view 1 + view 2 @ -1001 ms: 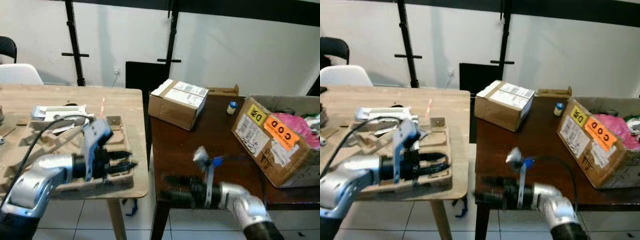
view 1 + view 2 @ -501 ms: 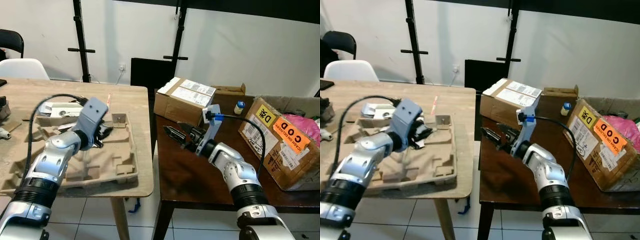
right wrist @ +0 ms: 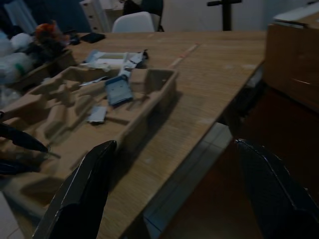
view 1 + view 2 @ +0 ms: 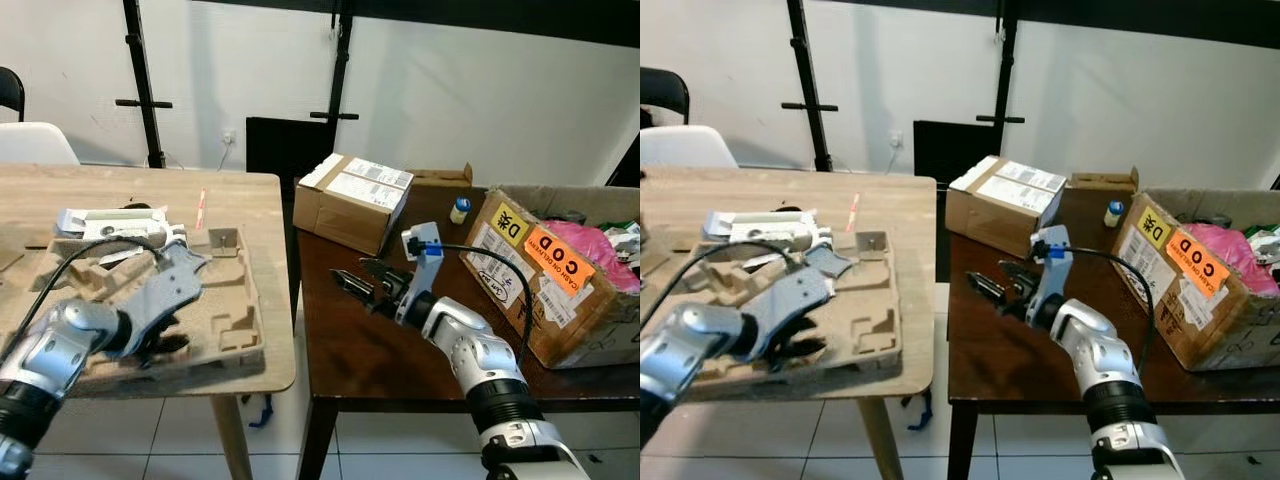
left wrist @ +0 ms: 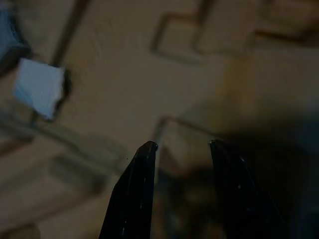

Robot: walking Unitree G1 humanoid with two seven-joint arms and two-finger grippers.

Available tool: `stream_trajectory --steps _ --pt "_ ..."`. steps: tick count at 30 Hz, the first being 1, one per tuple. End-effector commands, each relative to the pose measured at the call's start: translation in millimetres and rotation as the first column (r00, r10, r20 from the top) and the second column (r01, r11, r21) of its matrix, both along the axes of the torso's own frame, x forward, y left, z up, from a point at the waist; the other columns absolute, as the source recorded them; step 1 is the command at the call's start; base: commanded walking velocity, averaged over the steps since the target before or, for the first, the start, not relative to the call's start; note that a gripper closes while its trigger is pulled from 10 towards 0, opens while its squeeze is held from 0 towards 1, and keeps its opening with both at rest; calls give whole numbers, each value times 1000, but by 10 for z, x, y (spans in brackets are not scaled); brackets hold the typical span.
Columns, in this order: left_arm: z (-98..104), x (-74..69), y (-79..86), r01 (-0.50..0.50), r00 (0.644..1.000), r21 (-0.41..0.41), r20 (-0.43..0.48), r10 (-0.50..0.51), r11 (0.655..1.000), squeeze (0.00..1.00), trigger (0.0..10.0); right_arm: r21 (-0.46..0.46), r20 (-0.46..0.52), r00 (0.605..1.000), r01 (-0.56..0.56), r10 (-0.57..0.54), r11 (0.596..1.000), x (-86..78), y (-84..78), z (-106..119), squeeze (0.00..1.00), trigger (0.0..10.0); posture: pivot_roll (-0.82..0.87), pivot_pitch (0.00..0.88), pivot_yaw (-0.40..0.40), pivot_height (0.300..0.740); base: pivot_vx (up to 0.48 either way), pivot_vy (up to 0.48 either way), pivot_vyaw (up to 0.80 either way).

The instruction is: Picking trash to rubbish bin

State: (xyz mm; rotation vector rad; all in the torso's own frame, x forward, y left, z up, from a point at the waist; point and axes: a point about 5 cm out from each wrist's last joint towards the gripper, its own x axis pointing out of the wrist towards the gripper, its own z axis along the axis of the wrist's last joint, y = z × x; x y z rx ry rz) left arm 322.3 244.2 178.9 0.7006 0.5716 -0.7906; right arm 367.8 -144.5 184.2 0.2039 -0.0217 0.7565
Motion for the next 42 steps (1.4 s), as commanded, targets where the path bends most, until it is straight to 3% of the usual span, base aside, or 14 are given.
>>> stream_trajectory --steps 1,6,14,18,20,21,23,26,32,34,38,39,40,42 --pt "36 -59 -19 38 999 27 -34 -37 999 0 10000 -22 -2 1000 -4 3 1000 -24 -14 -47 0 10000 93 49 -79 740 0 0 0" --pt "222 -155 -260 151 986 -90 -56 -156 984 0 10000 -19 8 1000 -27 27 999 -23 17 -19 0 10000 98 51 -80 740 0 0 0" --pt "421 -339 -519 314 947 -133 -22 -319 940 0 10000 -17 20 999 -49 49 999 -22 35 -16 0 10000 103 47 -80 740 0 0 0" --pt "490 -306 -535 312 950 -125 45 -308 942 0 10000 -16 18 999 -45 46 999 -20 32 -19 0 10000 105 46 -82 740 0 0 0" --pt "605 -77 -454 215 948 -50 251 -196 975 0 10000 -14 11 1000 -27 28 1000 -4 19 -30 0 10000 109 44 -84 740 0 0 0" --pt "605 -77 -454 215 948 -50 251 -196 975 0 10000 -14 11 1000 -27 28 1000 -4 19 -30 0 10000 109 44 -84 740 0 0 0" --pt "650 258 -182 -50 889 59 458 17 997 0 10000 -10 2 1000 -12 12 1000 14 28 -47 0 10000 106 38 -84 740 0 0 0" --pt "643 425 -19 -233 824 -5 530 200 972 0 10000 -14 -2 1000 -4 4 1000 26 52 -60 0 10000 106 36 -84 740 0 0 0" --pt "469 581 111 -416 768 -125 482 421 901 0 10000 -14 -15 1000 18 -18 1000 51 120 -70 0 10000 99 45 -81 740 0 0 0" --pt "406 654 24 -422 752 -299 412 515 856 0 10000 -23 -22 999 36 -37 999 58 188 -99 0 10000 90 63 -72 740 0 0 0" --pt "377 707 -63 -402 748 -413 366 553 817 0 10000 -33 -23 999 48 -49 998 58 234 -124 0 10000 88 65 -70 740 0 0 0" --pt "370 732 -110 -389 747 -465 346 568 795 808 10000 -29 -24 998 60 -60 998 56 265 -136 0 10000 77 83 -59 740 0 0 0" --pt "363 765 -140 -387 737 -497 339 584 777 1000 10000 -17 -29 997 77 -78 997 57 299 -153 0 10000 72 91 -52 740 0 0 0" --pt "358 807 -170 -393 719 -551 315 620 736 1000 10000 6 -40 994 107 -107 994 56 342 -176 0 10000 66 104 -43 740 0 0 0"
